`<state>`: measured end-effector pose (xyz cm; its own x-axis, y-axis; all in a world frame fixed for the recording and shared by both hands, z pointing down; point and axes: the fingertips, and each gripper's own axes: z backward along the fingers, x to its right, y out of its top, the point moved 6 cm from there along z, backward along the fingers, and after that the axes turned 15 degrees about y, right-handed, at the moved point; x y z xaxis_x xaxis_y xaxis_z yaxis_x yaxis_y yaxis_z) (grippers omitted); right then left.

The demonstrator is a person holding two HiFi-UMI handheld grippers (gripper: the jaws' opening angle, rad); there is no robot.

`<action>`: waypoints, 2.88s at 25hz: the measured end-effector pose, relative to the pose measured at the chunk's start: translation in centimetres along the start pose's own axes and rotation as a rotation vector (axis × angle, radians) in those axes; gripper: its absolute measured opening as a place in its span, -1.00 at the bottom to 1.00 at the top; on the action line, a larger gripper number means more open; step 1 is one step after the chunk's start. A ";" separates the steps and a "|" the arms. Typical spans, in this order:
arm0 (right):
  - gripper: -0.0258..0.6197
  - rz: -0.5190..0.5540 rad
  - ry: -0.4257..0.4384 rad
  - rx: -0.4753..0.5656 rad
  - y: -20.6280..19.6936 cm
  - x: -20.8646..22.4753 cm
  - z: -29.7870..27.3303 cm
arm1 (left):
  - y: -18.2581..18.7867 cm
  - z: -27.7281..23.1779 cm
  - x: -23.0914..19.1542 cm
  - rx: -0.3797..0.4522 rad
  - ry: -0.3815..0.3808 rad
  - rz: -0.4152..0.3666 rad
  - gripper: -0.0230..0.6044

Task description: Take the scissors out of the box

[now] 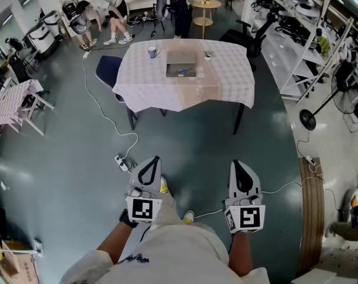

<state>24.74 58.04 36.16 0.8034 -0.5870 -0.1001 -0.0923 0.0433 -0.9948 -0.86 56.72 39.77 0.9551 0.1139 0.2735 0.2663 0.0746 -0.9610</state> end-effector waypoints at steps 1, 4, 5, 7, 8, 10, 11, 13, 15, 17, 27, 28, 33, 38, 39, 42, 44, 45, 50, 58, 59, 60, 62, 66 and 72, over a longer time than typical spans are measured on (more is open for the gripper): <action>-0.92 0.007 -0.007 0.010 0.3 -0.1 0.0 | 0.3 0.1 -0.3 0.010 0.010 0.019 -0.93; -0.92 0.017 -0.023 0.042 1.1 -0.2 0.2 | 0.9 0.4 -1.3 0.031 0.030 0.042 -0.93; -0.92 0.017 -0.029 0.049 1.2 -0.3 0.3 | 1.0 0.5 -1.5 0.036 0.030 0.043 -0.93; -0.92 0.014 -0.042 0.055 1.1 -0.2 0.5 | 1.3 0.6 -1.9 0.054 0.029 0.067 -0.93; -0.92 0.006 -0.046 0.054 1.0 -0.2 0.6 | 1.4 0.7 -2.1 0.066 0.028 0.080 -0.93; -0.92 -0.024 -0.026 0.052 0.7 -0.2 0.6 | 1.3 0.7 -2.1 0.060 0.027 0.062 -0.93; -0.92 -0.037 -0.006 0.050 0.7 -0.4 0.6 | 1.0 0.6 -2.0 0.035 0.023 0.024 -0.93; -0.91 -0.033 0.022 0.043 0.7 -1.0 0.3 | 0.4 0.4 -1.8 -0.020 0.012 -0.039 -0.92; -0.91 -0.017 0.023 0.036 0.5 -1.5 -0.1 | 0.5 0.4 -2.1 -0.009 0.018 -0.016 -0.88; -0.91 -0.022 0.019 0.035 0.3 -1.8 -0.2 | 1.2 0.5 -2.6 0.041 0.043 0.009 -0.85; -0.77 -0.033 0.011 0.015 -0.2 -0.8 -1.5 | 1.3 -0.4 -4.3 0.034 0.088 0.005 -0.74; -0.74 -0.033 0.009 0.012 -0.3 -0.8 -1.7 | 1.3 -0.5 -4.4 0.035 0.088 0.001 -0.74; -0.60 -0.072 0.045 -0.012 0.0 -0.5 -1.8 | 1.1 -0.8 -4.0 0.021 0.072 0.070 -0.33; -0.34 -0.042 0.087 -0.061 -0.4 1.0 -3.5 | -0.3 -3.0 -3.7 0.011 0.059 0.128 0.10; -0.28 -0.043 0.083 -0.069 -0.8 1.4 -4.2 | -0.8 -3.6 -4.0 0.008 0.050 0.141 0.19; -0.21 -0.058 0.092 -0.073 -1.4 2.4 -7.6 | -1.6 -5.7 -5.3 0.007 0.002 0.095 0.22; -0.19 -0.061 0.108 -0.069 -1.3 2.9 -10.2 | -2.1 -7.1 -6.4 0.003 -0.006 0.032 0.23; -0.17 -0.057 0.114 -0.073 -1.2 3.3 -11.6 | -2.4 -7.9 -6.9 0.002 0.001 0.018 0.24; -0.17 0.000 0.107 -0.105 -0.7 5.0 -18.8 | -3.8 -13.2 -10.6 0.018 0.035 0.030 0.21; -0.17 0.032 0.077 -0.103 0.3 5.7 -29.5 | -5.3 -21.7 -17.3 0.066 0.007 0.031 0.17; -0.17 0.045 0.067 -0.109 0.1 5.7 -30.4 | -5.9 -22.7 -17.9 0.064 0.000 0.035 0.16; -0.17 0.053 0.057 -0.114 -0.1 5.8 -31.1 | -6.4 -23.6 -18.3 0.059 -0.009 0.040 0.15; -0.18 0.046 0.038 -0.128 -0.7 6.2 -32.0 | -7.1 -25.3 -18.9 0.055 -0.027 0.054 0.06; -0.18 0.005 0.007 -0.155 -2.0 8.0 -34.0 | -7.6 -28.6 -19.8 0.061 -0.049 0.057 0.03; -0.20 -0.005 0.027 -0.168 -4.8 12.5 -40.7 | -9.7 -35.3 -19.5 0.010 -0.053 0.047 0.03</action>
<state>11.29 17.59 40.49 0.7880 -0.6087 -0.0923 -0.1873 -0.0942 -0.9778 -17.50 18.81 42.34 0.9584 0.1694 0.2297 0.2193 0.0777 -0.9726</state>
